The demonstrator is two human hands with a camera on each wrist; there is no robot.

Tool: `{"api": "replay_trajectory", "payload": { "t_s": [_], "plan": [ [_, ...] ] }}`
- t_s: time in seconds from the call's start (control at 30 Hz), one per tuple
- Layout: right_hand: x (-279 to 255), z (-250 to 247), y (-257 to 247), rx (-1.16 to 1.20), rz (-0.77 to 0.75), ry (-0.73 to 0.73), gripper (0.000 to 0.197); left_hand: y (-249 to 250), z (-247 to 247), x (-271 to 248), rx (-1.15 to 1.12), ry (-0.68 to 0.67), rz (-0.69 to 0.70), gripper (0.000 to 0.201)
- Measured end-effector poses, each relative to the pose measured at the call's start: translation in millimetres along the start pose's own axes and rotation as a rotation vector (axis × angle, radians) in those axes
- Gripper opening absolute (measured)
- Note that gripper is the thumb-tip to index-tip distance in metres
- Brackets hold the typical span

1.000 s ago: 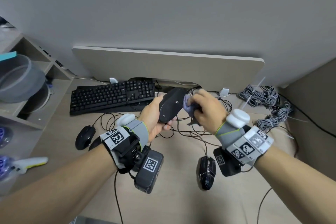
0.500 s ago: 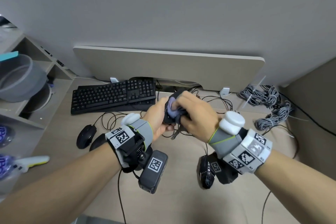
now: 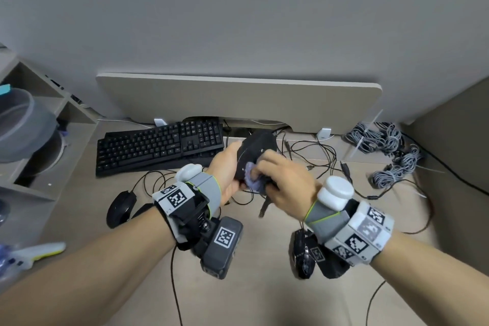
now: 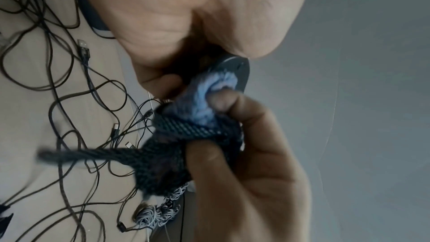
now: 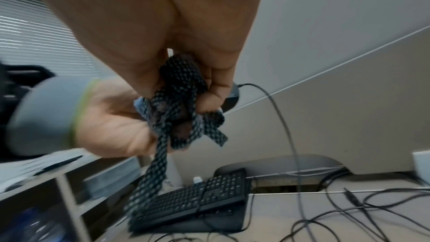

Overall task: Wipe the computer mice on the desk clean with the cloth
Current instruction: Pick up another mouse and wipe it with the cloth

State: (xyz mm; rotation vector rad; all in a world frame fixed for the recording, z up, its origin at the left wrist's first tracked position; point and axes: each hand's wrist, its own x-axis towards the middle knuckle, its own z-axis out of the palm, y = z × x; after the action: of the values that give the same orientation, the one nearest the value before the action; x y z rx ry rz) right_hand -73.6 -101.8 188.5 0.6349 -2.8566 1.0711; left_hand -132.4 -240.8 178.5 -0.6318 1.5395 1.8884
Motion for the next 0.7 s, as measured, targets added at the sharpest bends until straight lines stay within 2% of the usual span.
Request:
{"api": "replay_trajectory", "payload": {
  "t_s": [0.1,0.23,0.3,0.4,0.5,0.6,0.7],
  "plan": [
    [17.7,-5.4,2.5,0.007,0.106,0.097,0.029,2.1,-2.4,6.5,0.086,-0.033,0.023,0.037],
    [16.2,7.9,-13.6,-0.012,0.005,-0.020,0.025,6.5,-8.2,13.7,-0.030,-0.055,-0.021,0.035],
    [14.3,11.0,0.5,-0.016,0.080,-0.026,0.023,4.7,-13.5,18.9,0.024,-0.031,-0.007,0.039],
    [21.3,11.9,12.6,0.008,0.192,0.087,0.029,0.3,-12.6,21.7,0.056,0.002,0.016,0.041],
    [26.3,18.4,0.3,0.009,0.137,0.120,0.030,-5.3,-12.5,21.5,0.054,0.011,0.006,0.038],
    [10.0,23.5,21.4,0.038,0.124,0.106,0.026,-16.2,-17.8,18.8,0.091,0.011,-0.022,0.041],
    [2.1,18.7,53.8,0.069,0.261,0.119,0.028,-33.6,-10.7,11.8,0.091,0.001,-0.059,0.043]
  ]
}}
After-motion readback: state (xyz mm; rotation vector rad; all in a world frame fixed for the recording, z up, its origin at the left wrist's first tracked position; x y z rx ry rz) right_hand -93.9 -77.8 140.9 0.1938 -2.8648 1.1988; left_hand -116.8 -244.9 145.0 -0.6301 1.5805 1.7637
